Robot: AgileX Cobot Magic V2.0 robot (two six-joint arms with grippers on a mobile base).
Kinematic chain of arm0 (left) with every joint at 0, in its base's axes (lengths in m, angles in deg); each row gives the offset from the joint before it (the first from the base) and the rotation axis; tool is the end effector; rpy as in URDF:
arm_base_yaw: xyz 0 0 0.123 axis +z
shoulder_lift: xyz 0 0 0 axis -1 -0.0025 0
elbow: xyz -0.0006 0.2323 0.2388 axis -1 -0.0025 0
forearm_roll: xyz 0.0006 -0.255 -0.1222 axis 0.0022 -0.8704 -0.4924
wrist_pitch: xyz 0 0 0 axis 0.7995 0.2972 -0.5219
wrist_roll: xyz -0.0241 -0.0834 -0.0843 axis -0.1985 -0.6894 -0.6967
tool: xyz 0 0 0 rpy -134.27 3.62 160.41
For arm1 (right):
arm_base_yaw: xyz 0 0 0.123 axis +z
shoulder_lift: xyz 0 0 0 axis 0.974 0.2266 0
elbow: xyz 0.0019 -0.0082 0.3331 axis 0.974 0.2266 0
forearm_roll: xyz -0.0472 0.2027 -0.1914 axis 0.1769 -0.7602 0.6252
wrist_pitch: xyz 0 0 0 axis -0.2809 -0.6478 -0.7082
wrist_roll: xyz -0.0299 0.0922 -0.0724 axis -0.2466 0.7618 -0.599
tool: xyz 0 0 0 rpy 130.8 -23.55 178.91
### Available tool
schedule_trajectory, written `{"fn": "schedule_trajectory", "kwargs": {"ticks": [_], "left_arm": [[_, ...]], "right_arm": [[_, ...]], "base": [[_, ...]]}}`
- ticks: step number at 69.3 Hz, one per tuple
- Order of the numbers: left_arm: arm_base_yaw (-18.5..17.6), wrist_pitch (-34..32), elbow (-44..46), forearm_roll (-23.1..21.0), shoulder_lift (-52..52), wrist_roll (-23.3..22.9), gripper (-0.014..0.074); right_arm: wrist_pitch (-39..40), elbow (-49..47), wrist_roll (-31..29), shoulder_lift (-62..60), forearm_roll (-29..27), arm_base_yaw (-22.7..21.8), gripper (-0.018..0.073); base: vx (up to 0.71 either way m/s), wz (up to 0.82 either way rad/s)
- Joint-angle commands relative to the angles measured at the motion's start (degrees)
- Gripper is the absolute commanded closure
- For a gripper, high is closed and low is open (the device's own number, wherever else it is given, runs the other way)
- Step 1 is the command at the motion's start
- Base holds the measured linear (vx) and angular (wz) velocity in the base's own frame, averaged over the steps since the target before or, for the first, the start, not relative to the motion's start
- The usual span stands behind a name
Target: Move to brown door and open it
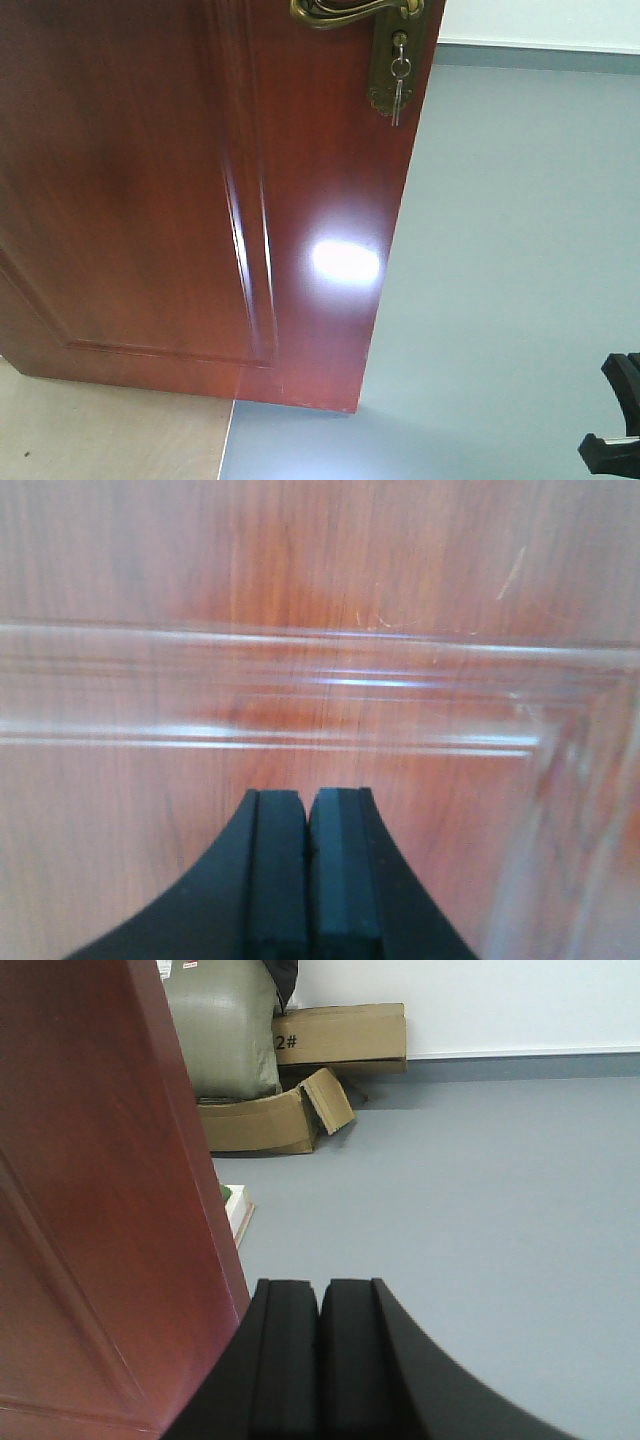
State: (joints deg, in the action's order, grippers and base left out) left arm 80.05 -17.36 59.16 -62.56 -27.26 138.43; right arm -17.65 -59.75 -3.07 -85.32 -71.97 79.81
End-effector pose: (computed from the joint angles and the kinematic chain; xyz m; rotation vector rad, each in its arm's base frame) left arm 0.2995 -0.0564 0.4786 0.1697 1.5153 -0.1543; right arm 0.0635 0.0086 0.1589 0.0103 1.8873 0.1408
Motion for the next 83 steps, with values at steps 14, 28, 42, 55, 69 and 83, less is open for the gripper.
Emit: {"fn": "schedule_trajectory", "kwargs": {"ticks": [14,28,42,55,69,83], "left_arm": [[-0.2,3.1,2.9,-0.1,0.5,-1.1,0.0580],[-0.2,12.6,11.8,34.1,-2.0,-33.4,0.0580],[-0.5,10.9,18.8,65.0,-5.8,-70.3,0.0580],[-3.4,3.6,19.0,82.4,-7.7,-84.2,0.0580],[-4.9,-3.2,19.0,86.0,-8.6,-87.8,0.0580],[-4.9,-6.0,19.0,85.9,-9.7,-89.5,0.0580]], "right_arm": [[4.6,0.1,-0.5,-0.9,0.1,-0.1,0.0559],[4.5,0.1,-0.5,-0.9,0.1,-0.1,0.0559],[4.5,0.1,-0.5,-0.9,0.1,-0.1,0.0559],[4.5,0.1,-0.5,-0.9,0.1,-0.1,0.0559],[4.6,0.1,-0.5,-0.9,0.1,-0.1,0.0559],[4.6,0.1,-0.5,-0.9,0.1,-0.1,0.0559]], "base": [[0.00,0.00],[0.00,0.00],[0.00,0.00],[0.00,0.00],[0.00,0.00],[0.00,0.00]]}}
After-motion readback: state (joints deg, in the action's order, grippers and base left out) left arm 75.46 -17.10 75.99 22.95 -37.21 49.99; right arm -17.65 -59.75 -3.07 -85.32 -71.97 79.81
